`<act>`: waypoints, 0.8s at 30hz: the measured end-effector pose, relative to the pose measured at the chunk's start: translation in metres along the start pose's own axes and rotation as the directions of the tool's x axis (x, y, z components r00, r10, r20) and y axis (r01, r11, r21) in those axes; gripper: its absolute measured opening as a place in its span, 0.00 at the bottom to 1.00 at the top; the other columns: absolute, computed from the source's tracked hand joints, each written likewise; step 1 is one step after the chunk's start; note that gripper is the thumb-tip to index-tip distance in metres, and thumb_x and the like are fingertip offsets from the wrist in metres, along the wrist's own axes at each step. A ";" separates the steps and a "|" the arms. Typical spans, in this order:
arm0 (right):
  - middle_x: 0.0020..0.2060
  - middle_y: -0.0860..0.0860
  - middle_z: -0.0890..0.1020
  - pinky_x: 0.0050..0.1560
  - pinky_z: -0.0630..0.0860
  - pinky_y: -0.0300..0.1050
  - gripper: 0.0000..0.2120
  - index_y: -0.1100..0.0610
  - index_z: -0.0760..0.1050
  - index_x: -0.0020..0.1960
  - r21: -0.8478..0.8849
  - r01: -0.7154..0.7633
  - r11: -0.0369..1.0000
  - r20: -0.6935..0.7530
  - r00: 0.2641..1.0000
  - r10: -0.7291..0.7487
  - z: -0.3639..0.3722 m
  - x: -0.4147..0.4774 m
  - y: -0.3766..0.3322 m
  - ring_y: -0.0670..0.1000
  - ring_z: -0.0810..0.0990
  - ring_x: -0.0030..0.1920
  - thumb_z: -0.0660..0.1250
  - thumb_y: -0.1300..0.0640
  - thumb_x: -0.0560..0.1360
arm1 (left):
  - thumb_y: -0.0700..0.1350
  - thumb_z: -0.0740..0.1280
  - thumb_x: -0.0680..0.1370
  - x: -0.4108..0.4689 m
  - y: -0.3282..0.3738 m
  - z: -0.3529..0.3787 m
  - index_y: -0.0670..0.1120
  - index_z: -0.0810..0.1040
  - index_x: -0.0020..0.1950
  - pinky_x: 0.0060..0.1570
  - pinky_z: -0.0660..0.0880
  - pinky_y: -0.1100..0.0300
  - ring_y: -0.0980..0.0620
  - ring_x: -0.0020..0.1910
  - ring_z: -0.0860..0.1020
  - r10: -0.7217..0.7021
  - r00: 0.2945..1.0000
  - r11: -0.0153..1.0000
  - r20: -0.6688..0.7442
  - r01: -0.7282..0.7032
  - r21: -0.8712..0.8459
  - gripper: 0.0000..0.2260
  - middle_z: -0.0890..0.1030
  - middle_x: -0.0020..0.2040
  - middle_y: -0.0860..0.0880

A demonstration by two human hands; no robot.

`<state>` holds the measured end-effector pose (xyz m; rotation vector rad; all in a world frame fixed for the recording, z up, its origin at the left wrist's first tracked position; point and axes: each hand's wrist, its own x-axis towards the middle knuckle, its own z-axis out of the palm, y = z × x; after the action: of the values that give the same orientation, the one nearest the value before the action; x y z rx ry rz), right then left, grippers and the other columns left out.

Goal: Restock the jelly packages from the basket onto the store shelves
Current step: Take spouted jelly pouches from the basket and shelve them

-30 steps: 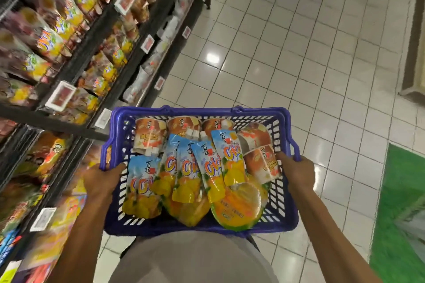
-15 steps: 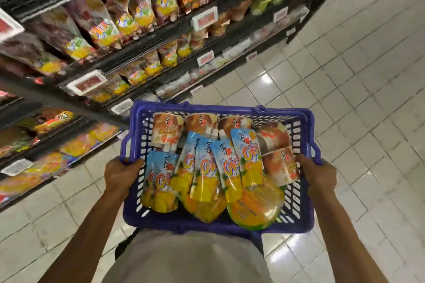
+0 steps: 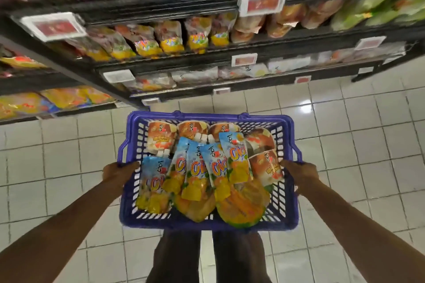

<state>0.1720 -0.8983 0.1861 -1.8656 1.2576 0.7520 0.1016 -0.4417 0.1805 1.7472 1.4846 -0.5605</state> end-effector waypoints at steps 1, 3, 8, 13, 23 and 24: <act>0.33 0.54 0.83 0.26 0.71 0.39 0.14 0.59 0.79 0.45 -0.012 -0.019 1.000 0.009 1.000 0.019 0.011 0.016 -0.001 0.53 0.80 0.30 0.76 0.50 0.69 | 0.45 0.76 0.72 0.014 -0.006 0.012 0.38 0.78 0.43 0.38 0.72 0.54 0.44 0.34 0.75 -0.019 1.000 0.999 -0.008 0.019 -0.028 0.12 0.79 0.41 0.41; 0.32 0.53 0.82 0.26 0.70 0.39 0.13 0.58 0.79 0.44 -0.038 -0.029 0.999 0.020 0.999 0.029 0.035 0.049 -0.002 0.53 0.79 0.30 0.77 0.50 0.69 | 0.45 0.76 0.72 0.042 -0.016 0.034 0.42 0.75 0.39 0.38 0.72 0.55 0.46 0.32 0.74 -0.055 0.998 0.997 -0.030 0.054 -0.053 0.12 0.78 0.41 0.41; 0.35 0.54 0.81 0.29 0.72 0.44 0.12 0.58 0.78 0.43 -0.097 0.019 0.995 0.023 1.000 -0.017 0.095 0.130 -0.002 0.54 0.78 0.33 0.77 0.51 0.69 | 0.43 0.75 0.73 0.112 -0.041 0.083 0.40 0.77 0.43 0.27 0.71 0.62 0.48 0.29 0.72 -0.048 0.999 0.995 -0.007 0.047 -0.088 0.09 0.78 0.39 0.41; 0.36 0.54 0.83 0.31 0.77 0.47 0.13 0.56 0.78 0.43 -0.163 0.065 0.984 0.017 0.998 -0.063 0.144 0.193 -0.001 0.56 0.80 0.34 0.77 0.49 0.69 | 0.43 0.76 0.72 0.174 -0.057 0.123 0.41 0.78 0.46 0.39 0.73 0.56 0.45 0.40 0.77 -0.075 0.997 0.990 -0.017 0.073 -0.122 0.09 0.79 0.44 0.40; 0.34 0.54 0.83 0.48 0.83 0.56 0.14 0.59 0.78 0.43 -0.104 0.023 0.994 0.011 1.000 -0.022 0.189 0.257 0.005 0.57 0.83 0.35 0.80 0.54 0.66 | 0.46 0.74 0.74 0.237 -0.071 0.168 0.40 0.80 0.53 0.45 0.76 0.52 0.43 0.42 0.78 -0.053 0.996 0.999 -0.070 0.053 0.002 0.13 0.80 0.44 0.43; 0.36 0.55 0.84 0.49 0.82 0.57 0.14 0.58 0.78 0.43 -0.107 0.026 0.994 0.010 1.000 -0.025 0.190 0.259 0.005 0.58 0.84 0.37 0.79 0.54 0.66 | 0.47 0.74 0.73 0.238 -0.073 0.168 0.41 0.79 0.52 0.46 0.77 0.52 0.44 0.42 0.78 -0.050 0.997 0.999 -0.067 0.050 -0.001 0.12 0.80 0.44 0.42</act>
<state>0.2454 -0.8689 -0.1249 -1.9585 1.2063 0.8272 0.1095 -0.4197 -0.1187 1.7487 1.5780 -0.5321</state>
